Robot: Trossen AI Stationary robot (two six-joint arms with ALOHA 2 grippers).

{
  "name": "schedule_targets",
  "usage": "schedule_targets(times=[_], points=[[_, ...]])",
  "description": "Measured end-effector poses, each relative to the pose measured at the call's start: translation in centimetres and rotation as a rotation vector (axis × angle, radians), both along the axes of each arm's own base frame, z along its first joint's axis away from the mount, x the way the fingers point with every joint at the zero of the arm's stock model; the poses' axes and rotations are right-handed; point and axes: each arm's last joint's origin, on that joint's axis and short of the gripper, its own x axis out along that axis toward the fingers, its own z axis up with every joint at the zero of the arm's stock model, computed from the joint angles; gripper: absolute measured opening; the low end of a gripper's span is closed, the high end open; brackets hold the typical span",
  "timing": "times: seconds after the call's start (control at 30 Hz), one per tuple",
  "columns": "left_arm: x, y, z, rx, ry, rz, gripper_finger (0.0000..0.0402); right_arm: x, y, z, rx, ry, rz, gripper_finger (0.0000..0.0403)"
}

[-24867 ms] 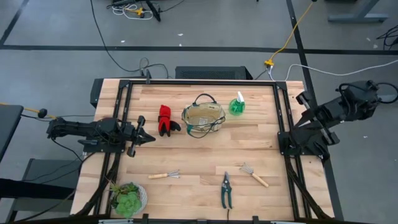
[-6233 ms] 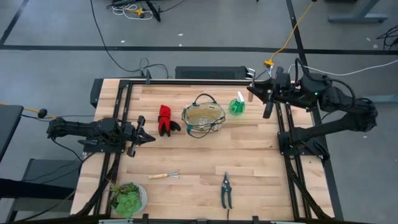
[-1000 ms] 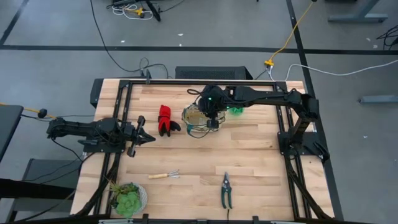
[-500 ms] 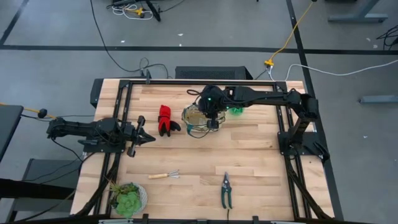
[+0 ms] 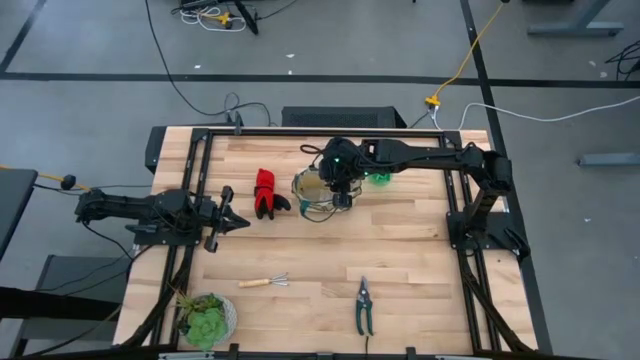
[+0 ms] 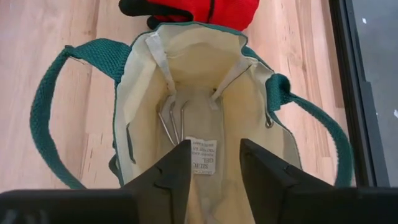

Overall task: Pick & Place Garden tools in Gardening bag
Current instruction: Put the green shear scissors into the gardening bag

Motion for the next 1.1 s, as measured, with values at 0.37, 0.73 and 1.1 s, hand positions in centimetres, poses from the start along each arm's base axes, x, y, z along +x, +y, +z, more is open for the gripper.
schedule_targets(times=[0.37,0.73,1.1], points=[[0.0,0.0,0.0,0.000,0.000,0.000,0.0021,0.0,0.0,0.0,0.001,0.000,0.000,0.0167],[0.0,0.0,0.0,0.000,0.000,0.000,0.0021,-0.1,0.5,0.0,0.014,0.012,-0.002,0.0169],[0.0,0.0,0.0,0.000,0.000,0.000,0.0021,-1.7,1.1,2.0,0.010,0.002,0.005,0.0169]])
